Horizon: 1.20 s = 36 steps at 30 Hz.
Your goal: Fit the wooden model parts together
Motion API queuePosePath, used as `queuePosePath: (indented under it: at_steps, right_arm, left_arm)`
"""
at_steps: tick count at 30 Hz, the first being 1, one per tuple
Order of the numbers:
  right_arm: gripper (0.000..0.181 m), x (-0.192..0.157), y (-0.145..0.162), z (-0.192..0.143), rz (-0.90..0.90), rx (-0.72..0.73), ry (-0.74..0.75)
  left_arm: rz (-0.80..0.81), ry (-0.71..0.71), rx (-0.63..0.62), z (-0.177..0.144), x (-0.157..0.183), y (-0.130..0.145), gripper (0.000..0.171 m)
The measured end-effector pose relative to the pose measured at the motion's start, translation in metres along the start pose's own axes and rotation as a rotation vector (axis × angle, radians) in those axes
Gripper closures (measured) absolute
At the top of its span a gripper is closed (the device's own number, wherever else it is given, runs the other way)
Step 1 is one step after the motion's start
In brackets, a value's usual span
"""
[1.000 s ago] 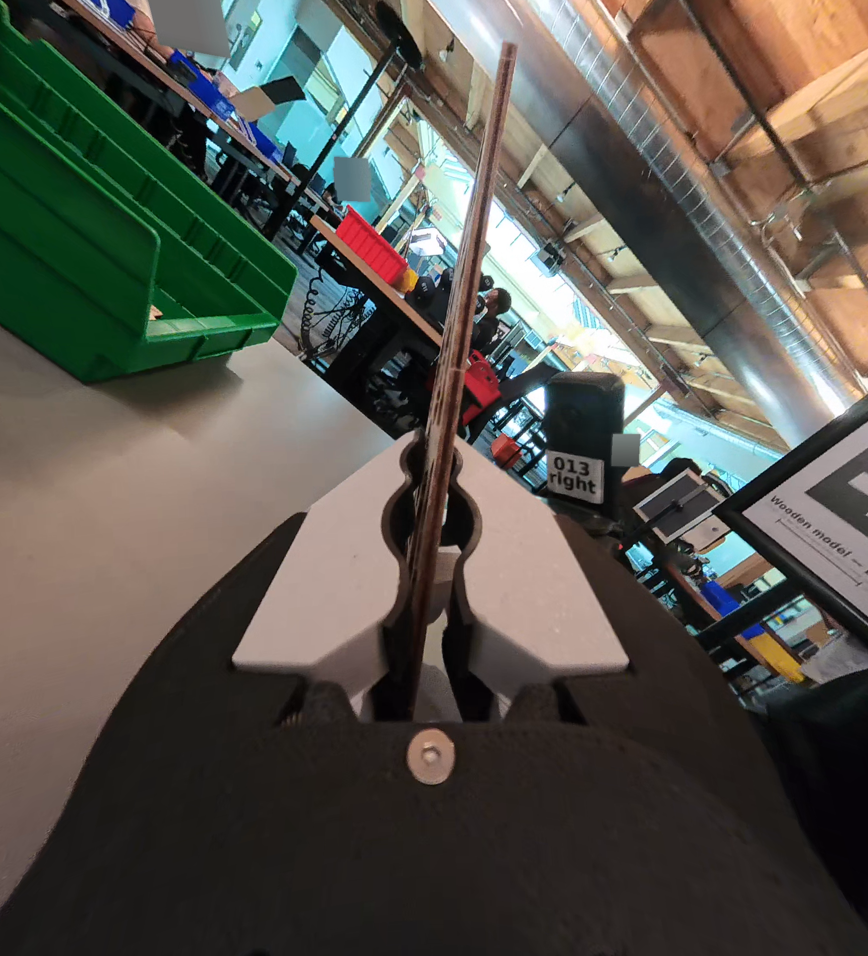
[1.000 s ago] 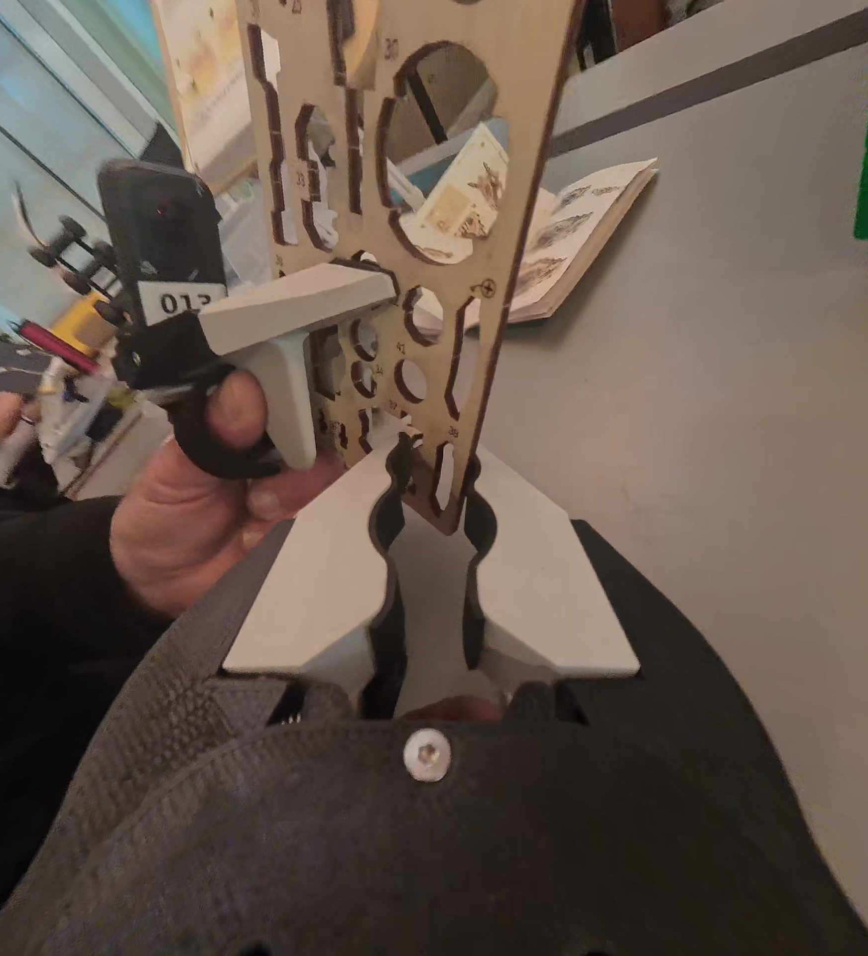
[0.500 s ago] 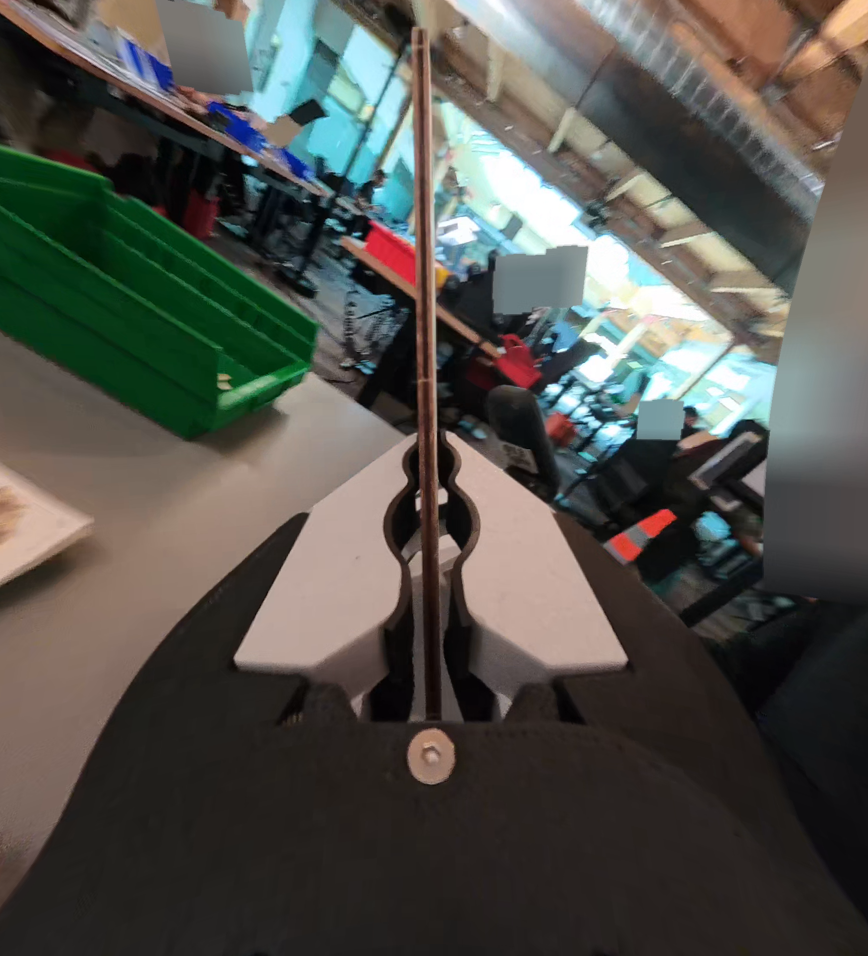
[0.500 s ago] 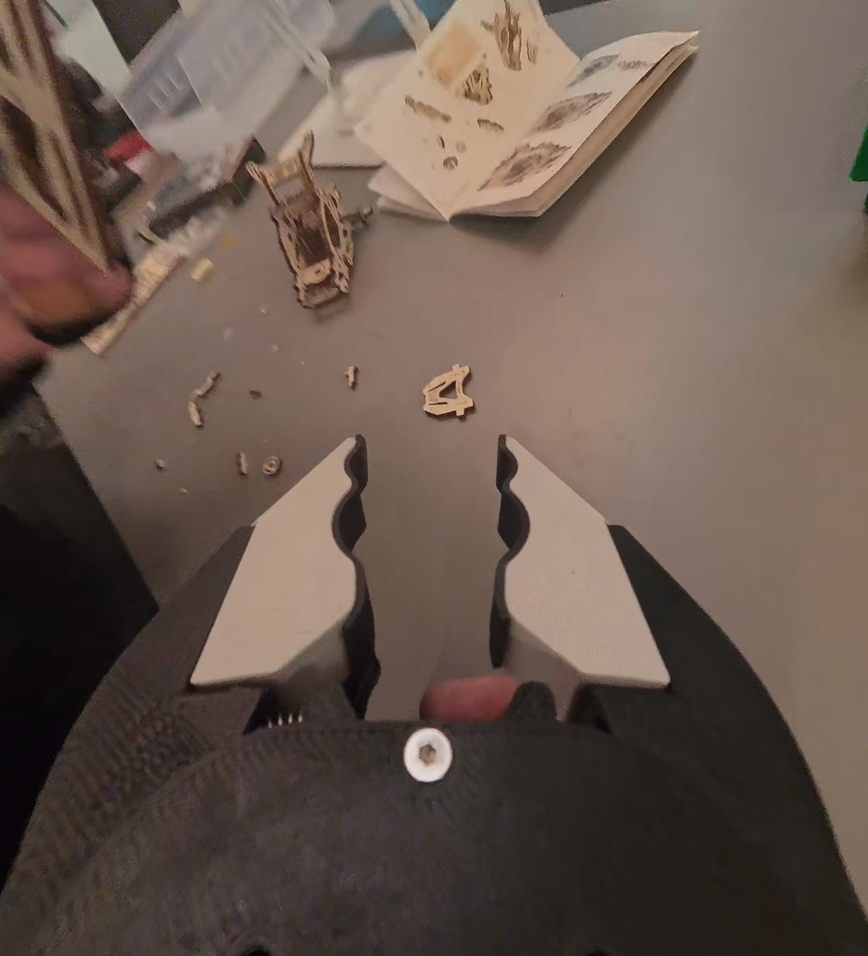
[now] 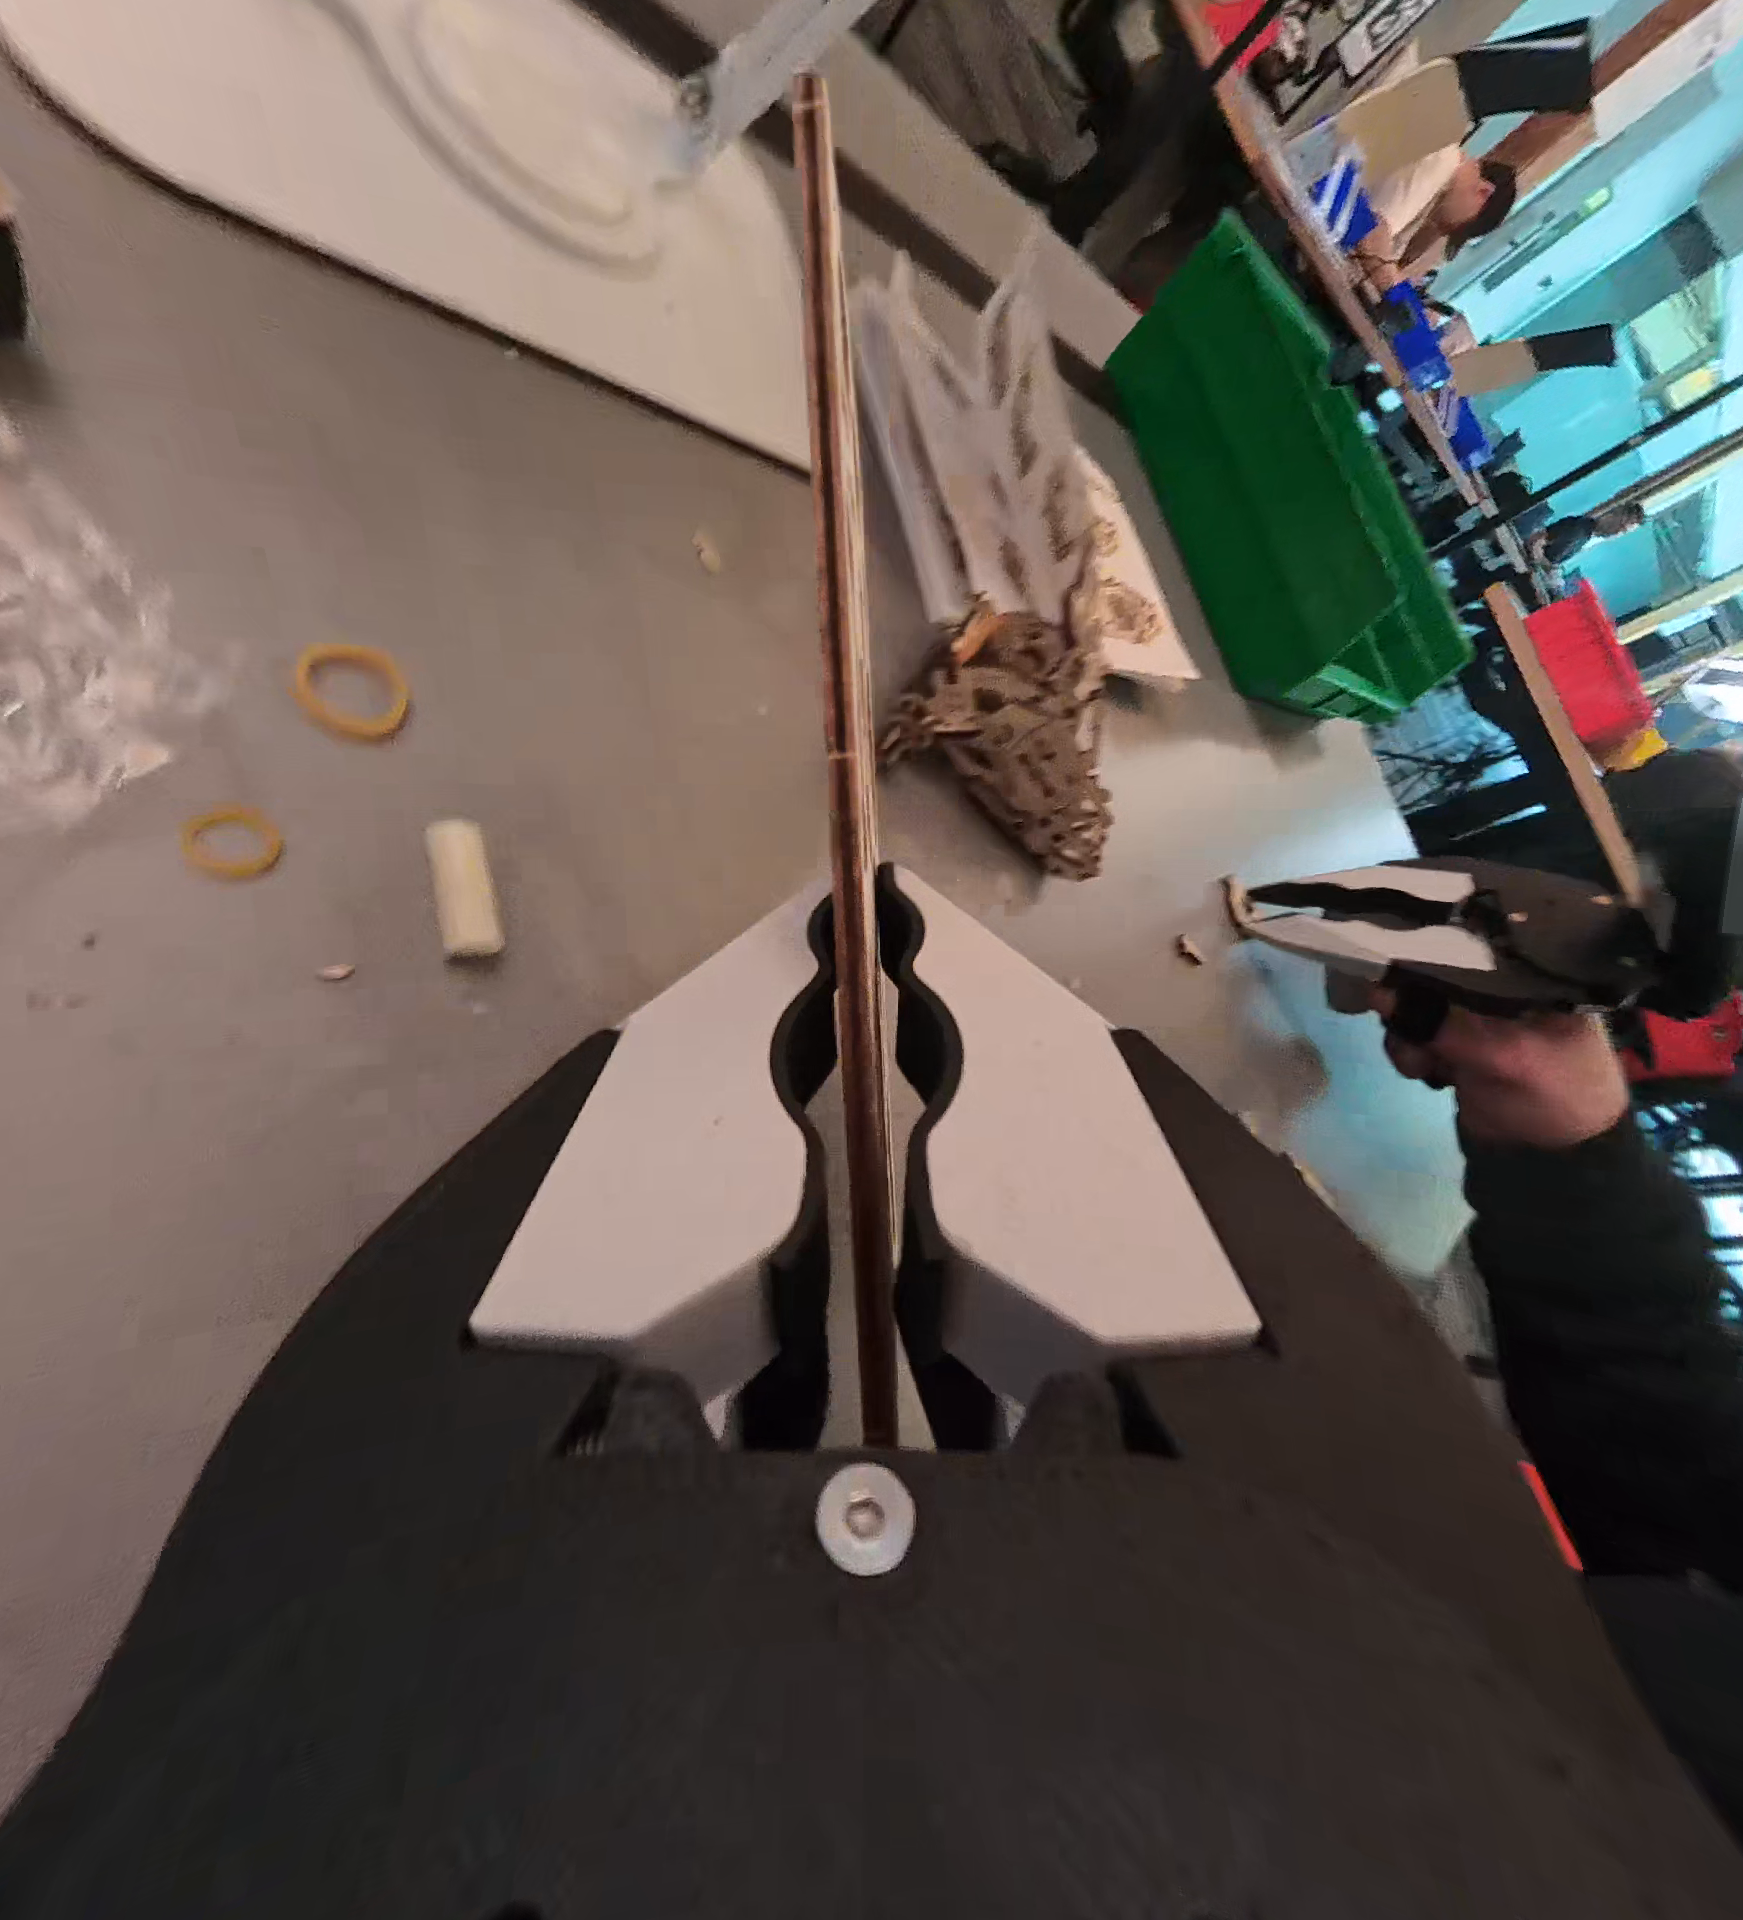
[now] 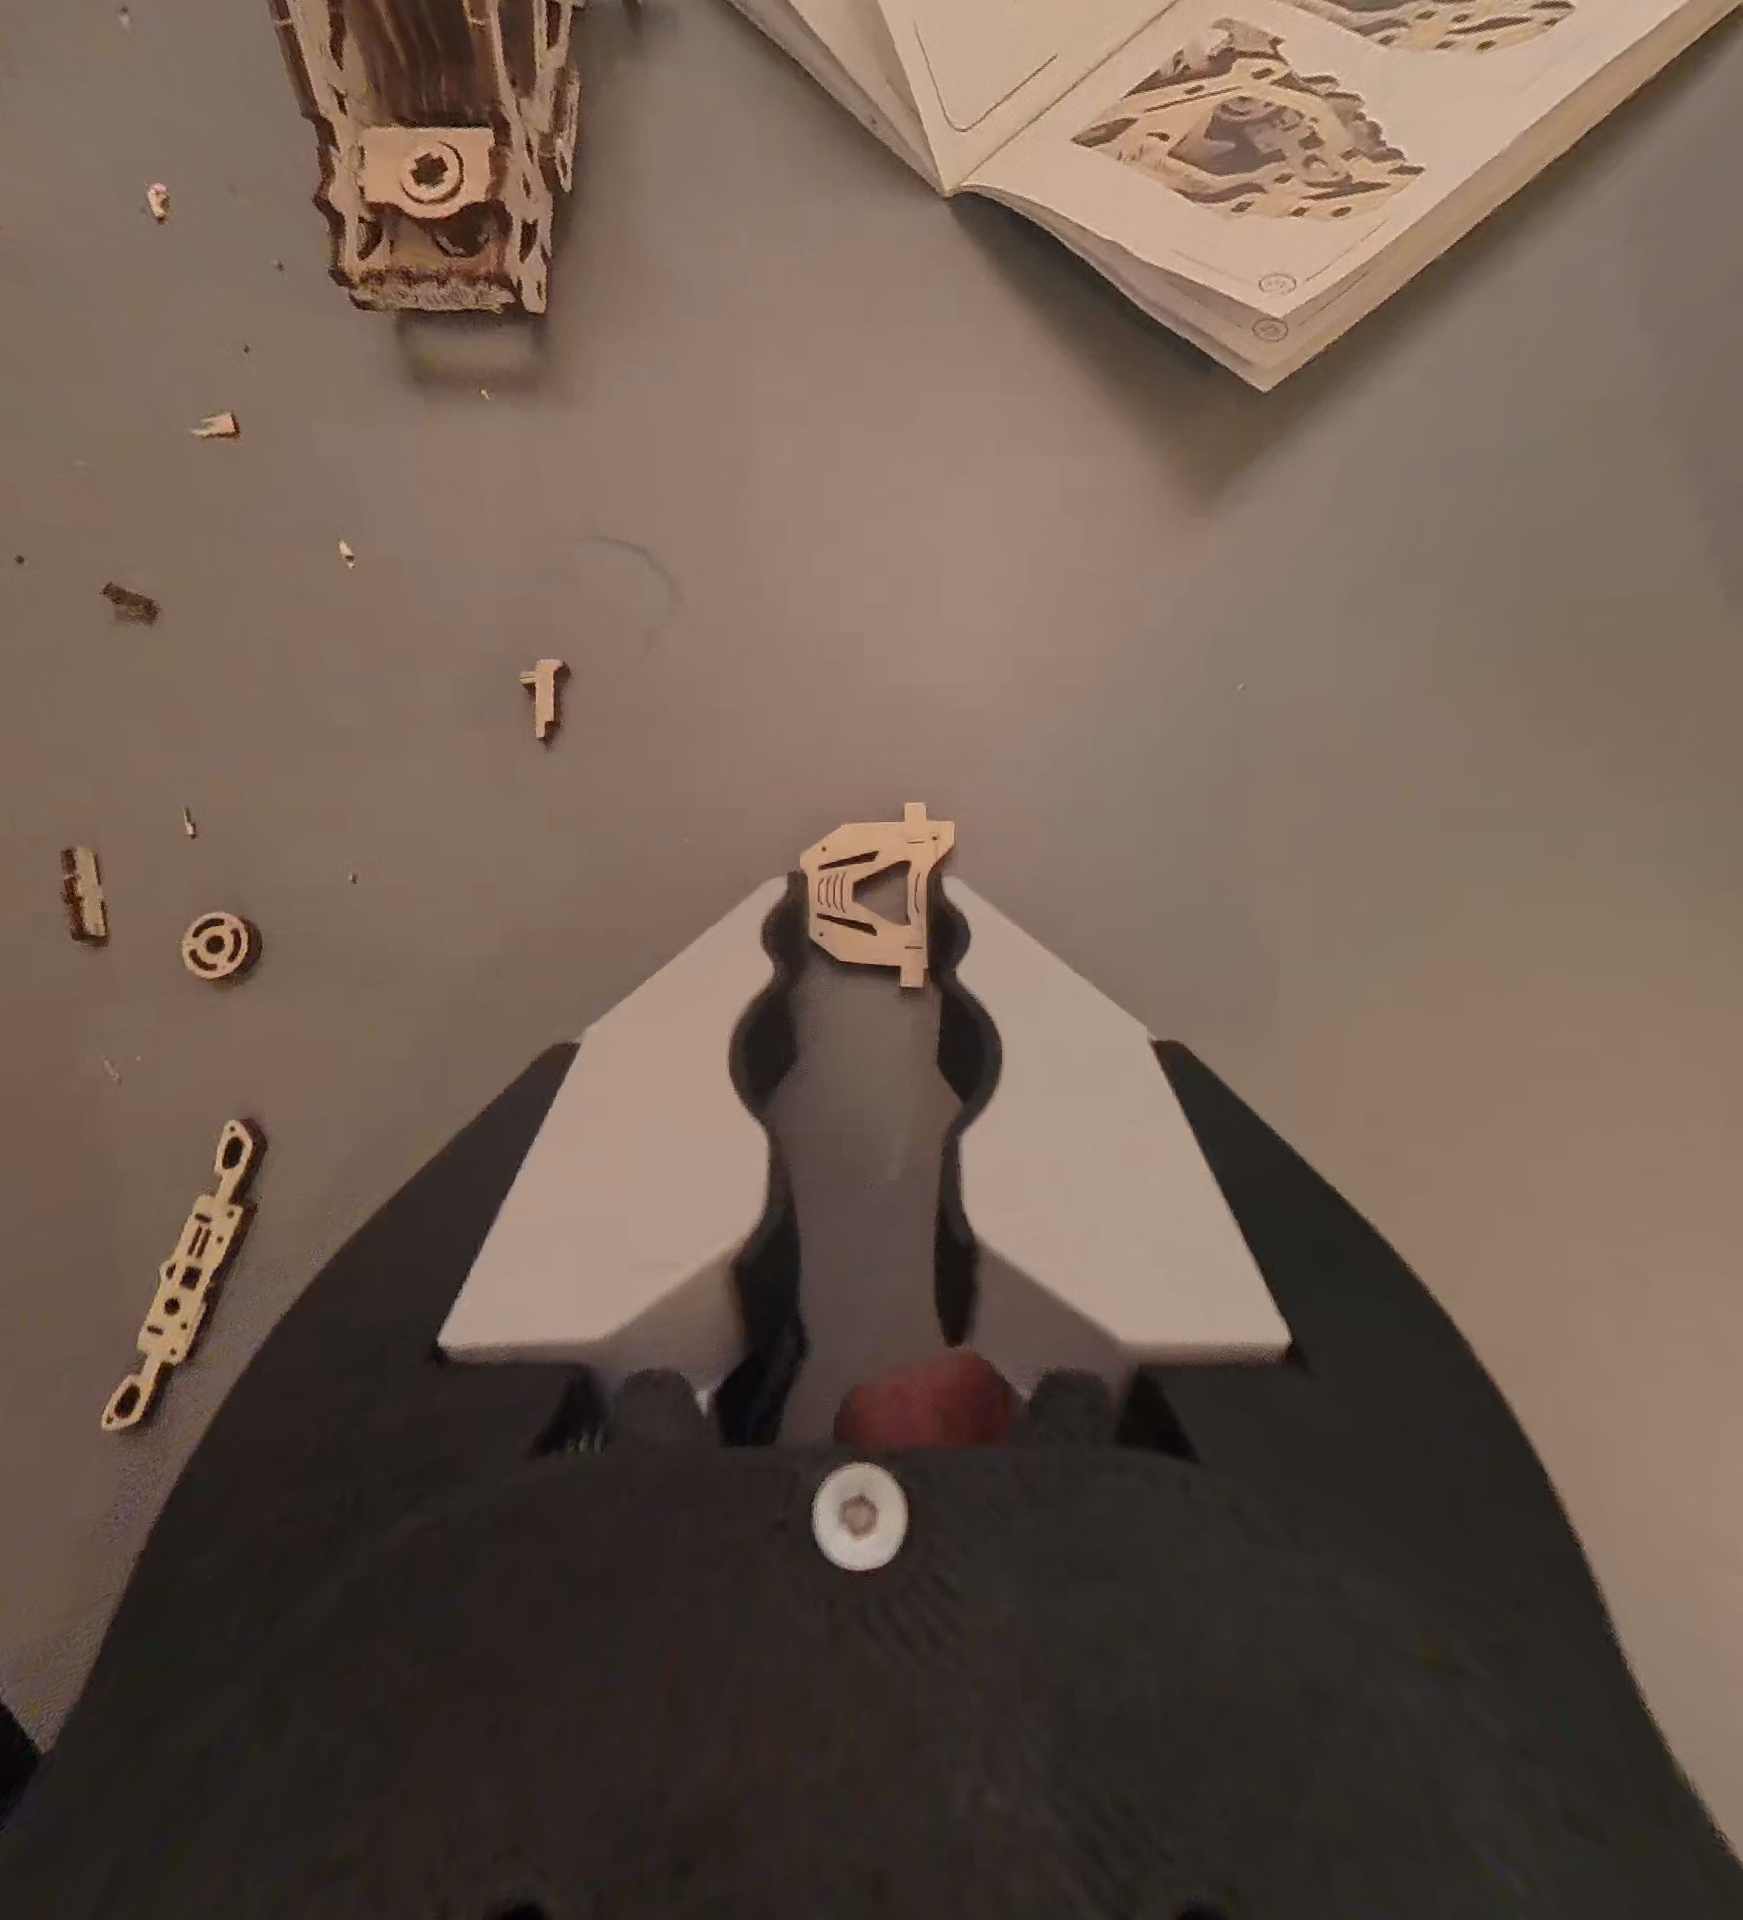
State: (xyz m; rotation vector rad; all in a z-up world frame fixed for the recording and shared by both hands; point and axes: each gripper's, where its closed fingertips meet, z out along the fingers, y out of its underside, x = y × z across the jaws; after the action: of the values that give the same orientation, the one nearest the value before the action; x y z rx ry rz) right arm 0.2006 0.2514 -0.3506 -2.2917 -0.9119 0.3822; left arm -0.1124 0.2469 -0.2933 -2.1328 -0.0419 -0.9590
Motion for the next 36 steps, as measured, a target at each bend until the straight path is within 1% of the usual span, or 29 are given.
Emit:
queuePosePath:
  at_steps: [4,5,7,8,10,14,16,17,18,20,21,22,23,24,25,26,28,30,31,33,36]
  right_arm:
    - [0.162,-0.001,-0.001,0.000,-0.014,0.017,-0.026]
    - [0.161,-0.002,-0.002,-0.001,-0.009,0.028,-0.038]
    - [0.162,-0.004,-0.007,-0.004,-0.012,0.067,-0.065]
    - [0.162,-0.003,-0.009,-0.006,-0.020,0.080,-0.063]
    - [0.161,-0.006,-0.015,-0.010,-0.032,0.108,-0.096]
    - [0.162,-0.013,-0.031,-0.020,-0.056,0.183,-0.161]
    - [0.161,-0.017,-0.039,-0.025,-0.088,0.208,-0.174]
    - [0.161,-0.020,-0.043,-0.027,-0.109,0.224,-0.184]
    - [0.161,-0.024,-0.049,-0.030,-0.134,0.251,-0.190]
    - [0.161,-0.037,-0.060,-0.034,-0.187,0.290,-0.230]
    - [0.161,-0.043,-0.067,-0.037,-0.218,0.311,-0.238]
    - [0.162,-0.050,-0.073,-0.039,-0.253,0.336,-0.251]
    - [0.162,-0.058,-0.080,-0.042,-0.289,0.357,-0.262]
    - [0.162,-0.066,-0.087,-0.044,-0.321,0.373,-0.267]
    - [0.161,-0.074,-0.093,-0.047,-0.360,0.396,-0.273]
    - [0.161,-0.083,-0.100,-0.050,-0.405,0.425,-0.282]
    - [0.161,-0.099,-0.109,-0.055,-0.486,0.450,-0.295]
    - [0.161,-0.111,-0.115,-0.058,-0.563,0.459,-0.290]
    - [0.161,-0.115,-0.117,-0.060,-0.595,0.463,-0.285]
    - [0.161,-0.123,-0.120,-0.063,-0.654,0.465,-0.275]
    - [0.161,-0.127,-0.119,-0.062,-0.730,0.455,-0.250]
  left_arm:
    - [-0.011,-0.013,-0.029,0.004,-0.010,0.010,0.170]
    - [-0.009,-0.021,-0.033,0.003,-0.012,0.010,0.165]
    - [-0.023,-0.037,-0.034,0.002,-0.017,0.010,0.148]
    - [-0.036,-0.050,-0.030,0.000,-0.020,0.010,0.136]
    - [-0.061,-0.057,-0.019,-0.003,-0.023,0.008,0.121]
    - [-0.037,-0.165,-0.041,-0.013,-0.035,0.010,0.080]
    - [-0.008,-0.225,-0.022,-0.021,-0.040,0.005,0.065]
    - [0.012,-0.267,-0.003,-0.027,-0.043,0.000,0.051]
    - [0.052,-0.301,0.008,-0.031,-0.043,-0.004,0.046]
    - [0.125,-0.320,0.032,-0.037,-0.033,-0.012,0.045]
    - [0.156,-0.286,0.056,-0.035,-0.019,-0.018,0.054]
    - [0.190,-0.214,0.067,-0.030,0.001,-0.022,0.069]
    - [0.220,-0.150,0.066,-0.022,0.021,-0.024,0.081]
    - [0.245,-0.080,0.059,-0.011,0.043,-0.024,0.089]
    - [0.268,0.013,0.032,0.001,0.067,-0.019,0.104]
    - [0.280,0.079,0.002,0.012,0.085,-0.015,0.107]
    - [0.283,0.186,-0.031,0.032,0.113,-0.008,0.106]
    - [0.225,0.335,-0.085,0.047,0.140,0.001,0.111]
    - [0.185,0.397,-0.126,0.053,0.150,0.007,0.109]
    - [0.112,0.515,-0.188,0.060,0.167,0.015,0.116]
    - [0.065,0.624,-0.241,0.063,0.185,0.024,0.122]
